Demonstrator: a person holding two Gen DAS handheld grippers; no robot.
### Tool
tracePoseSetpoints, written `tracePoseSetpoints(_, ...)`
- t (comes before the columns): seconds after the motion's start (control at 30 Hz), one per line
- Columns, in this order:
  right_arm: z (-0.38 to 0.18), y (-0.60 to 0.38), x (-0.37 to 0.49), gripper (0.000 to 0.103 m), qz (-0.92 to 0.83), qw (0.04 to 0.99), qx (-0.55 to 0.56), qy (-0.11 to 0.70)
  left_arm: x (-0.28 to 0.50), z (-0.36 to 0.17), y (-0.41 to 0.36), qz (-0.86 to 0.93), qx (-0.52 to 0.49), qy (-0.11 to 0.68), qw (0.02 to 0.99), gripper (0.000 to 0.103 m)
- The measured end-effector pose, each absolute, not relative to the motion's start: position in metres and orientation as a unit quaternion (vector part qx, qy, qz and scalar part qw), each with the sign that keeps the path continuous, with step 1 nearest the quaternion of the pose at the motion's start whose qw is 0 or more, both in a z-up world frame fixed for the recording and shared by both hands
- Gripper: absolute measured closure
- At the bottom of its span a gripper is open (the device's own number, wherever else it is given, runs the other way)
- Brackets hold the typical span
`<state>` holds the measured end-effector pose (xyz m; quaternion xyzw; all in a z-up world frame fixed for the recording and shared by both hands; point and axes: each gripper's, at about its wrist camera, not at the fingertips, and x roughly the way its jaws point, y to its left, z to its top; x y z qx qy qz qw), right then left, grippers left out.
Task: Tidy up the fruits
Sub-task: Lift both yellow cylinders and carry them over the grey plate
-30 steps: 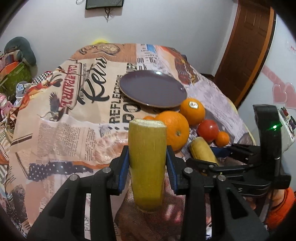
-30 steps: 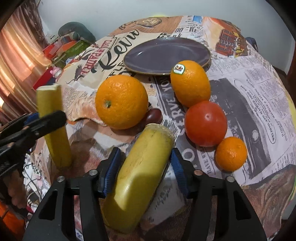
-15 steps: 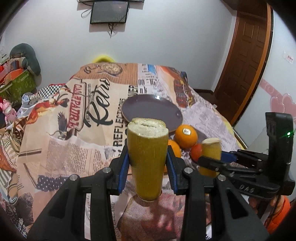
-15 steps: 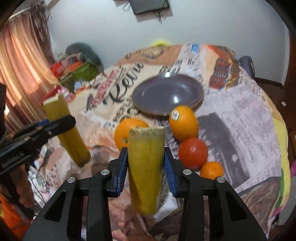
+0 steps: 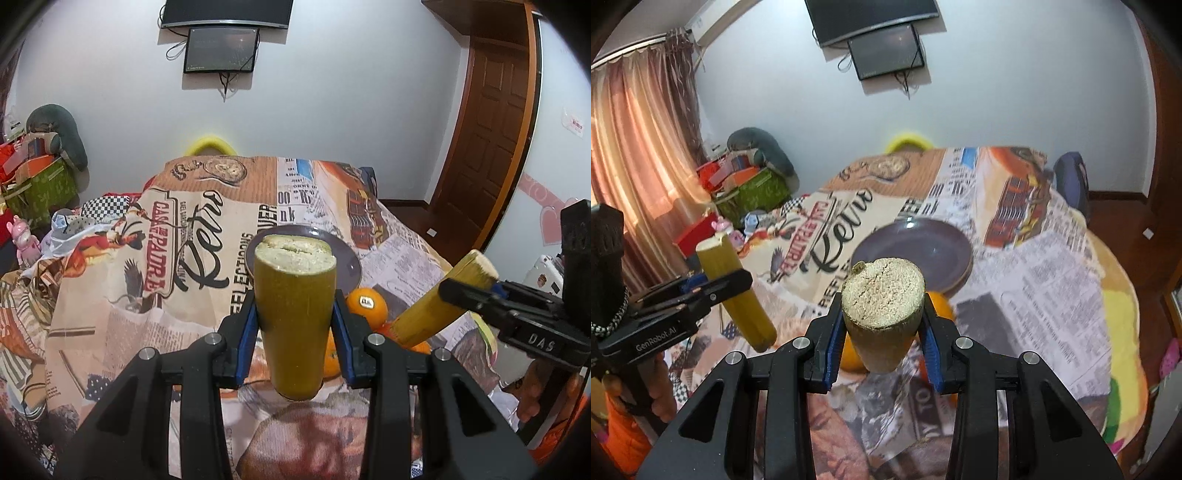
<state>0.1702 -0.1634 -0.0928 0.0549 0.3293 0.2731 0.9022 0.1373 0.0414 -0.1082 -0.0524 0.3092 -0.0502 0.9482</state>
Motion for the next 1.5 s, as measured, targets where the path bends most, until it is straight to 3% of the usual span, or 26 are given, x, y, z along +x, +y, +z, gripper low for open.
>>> tracePoseSetpoints(0.6,-0.088,-0.171,0.222,0.069,0.251,0.915,0.029,0.314,0.198,-0.097,0.052,-0.029,-0.057,0.297,0.953,0.066)
tracePoseSetpoints(1.5,-0.134,-0.128,0.306,0.069,0.281,0.889,-0.012,0.362,0.314,-0.168,0.046,-0.04,-0.055,0.372,0.926,0.066)
